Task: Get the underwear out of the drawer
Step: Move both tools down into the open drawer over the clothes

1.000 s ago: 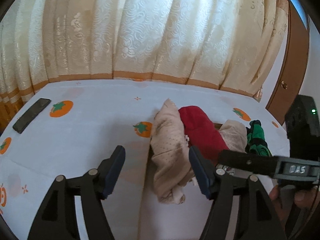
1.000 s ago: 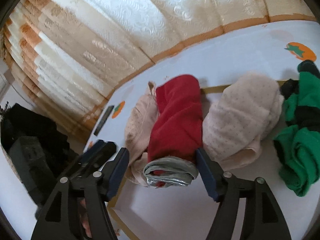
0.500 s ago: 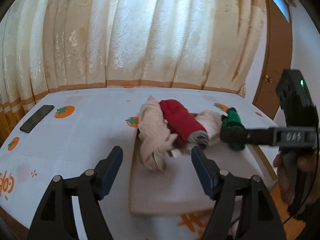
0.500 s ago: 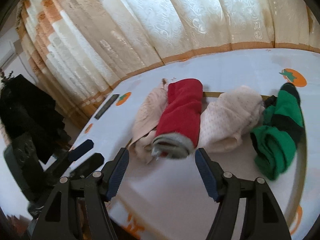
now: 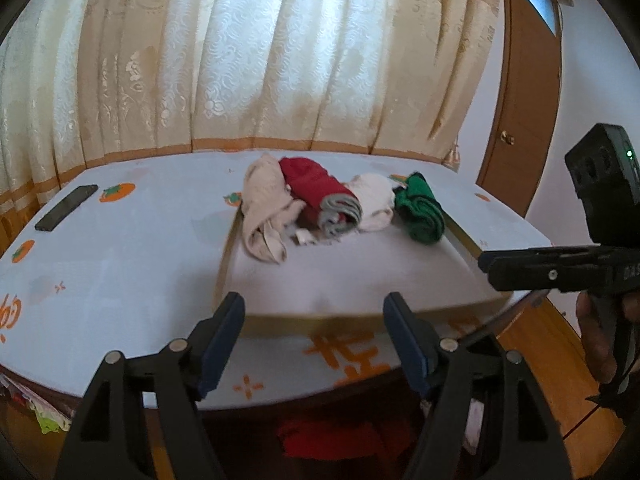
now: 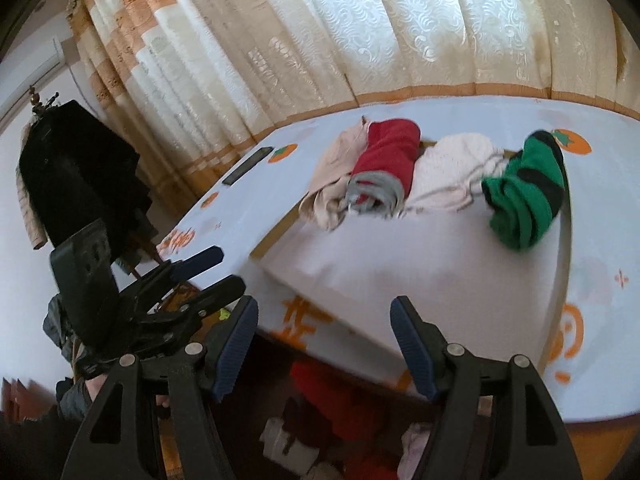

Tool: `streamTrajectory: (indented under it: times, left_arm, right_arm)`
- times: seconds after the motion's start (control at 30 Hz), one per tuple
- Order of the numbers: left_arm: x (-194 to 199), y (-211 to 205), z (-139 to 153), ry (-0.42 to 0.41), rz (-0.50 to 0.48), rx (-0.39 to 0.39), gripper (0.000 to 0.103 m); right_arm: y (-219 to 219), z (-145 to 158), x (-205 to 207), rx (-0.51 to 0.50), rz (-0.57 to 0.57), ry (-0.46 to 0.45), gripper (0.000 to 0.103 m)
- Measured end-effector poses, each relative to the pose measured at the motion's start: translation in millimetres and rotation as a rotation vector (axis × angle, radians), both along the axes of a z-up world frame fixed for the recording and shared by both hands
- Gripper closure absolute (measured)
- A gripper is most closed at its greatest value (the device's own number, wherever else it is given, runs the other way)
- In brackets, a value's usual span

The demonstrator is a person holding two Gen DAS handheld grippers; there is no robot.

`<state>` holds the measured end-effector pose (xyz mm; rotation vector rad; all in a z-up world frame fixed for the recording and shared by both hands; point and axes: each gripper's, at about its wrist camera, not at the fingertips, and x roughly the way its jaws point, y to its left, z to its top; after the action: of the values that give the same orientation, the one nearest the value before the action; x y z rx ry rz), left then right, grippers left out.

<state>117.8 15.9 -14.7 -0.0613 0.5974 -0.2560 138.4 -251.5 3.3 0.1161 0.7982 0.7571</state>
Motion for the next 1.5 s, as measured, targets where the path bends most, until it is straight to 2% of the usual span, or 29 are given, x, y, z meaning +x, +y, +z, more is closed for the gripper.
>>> streamTrajectory:
  times: [0.33, 0.6, 1.03, 1.5]
  left_arm:
    - [-35.0, -13.2, -29.3, 0.036, -0.03, 0.064, 0.03]
    - [-45.7, -17.7, -55.1, 0.1, -0.049, 0.078, 0.03]
    - [-45.7, -35.6, -89.4, 0.215, -0.117, 0.146, 0.03]
    - [-41.0, -45.1, -108.5, 0.278, -0.174, 0.203, 0.03]
  right_arm:
    - [-21.5, -16.3, -47.7, -0.041, 0.007, -0.006, 0.032]
    - [-41.1, -49.2, -69.1, -0.087, -0.006, 0.029, 0.032]
    - [-65.6, -117.2, -71.5, -0.195, -0.075, 0.125, 0.032]
    - [-56.8, -148.2, -58.4, -0.33, -0.08, 0.125, 0.032]
